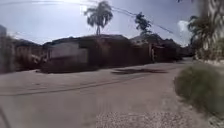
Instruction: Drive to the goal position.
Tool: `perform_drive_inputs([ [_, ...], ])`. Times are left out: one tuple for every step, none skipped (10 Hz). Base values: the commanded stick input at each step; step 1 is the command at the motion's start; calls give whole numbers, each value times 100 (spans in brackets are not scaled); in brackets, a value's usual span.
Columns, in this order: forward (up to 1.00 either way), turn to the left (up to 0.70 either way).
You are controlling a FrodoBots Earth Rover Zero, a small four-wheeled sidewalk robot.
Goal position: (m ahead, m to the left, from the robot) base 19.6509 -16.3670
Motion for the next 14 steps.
perform_drive_inputs([
  [100, -33],
  [100, -33],
  [100, -33],
  [100, -33],
  [100, -33],
  [100, -33],
  [100, -33],
  [100, -33],
  [100, 7],
  [100, 7],
  [100, 7],
  [100, 7],
  [100, 7],
  [100, 7],
])
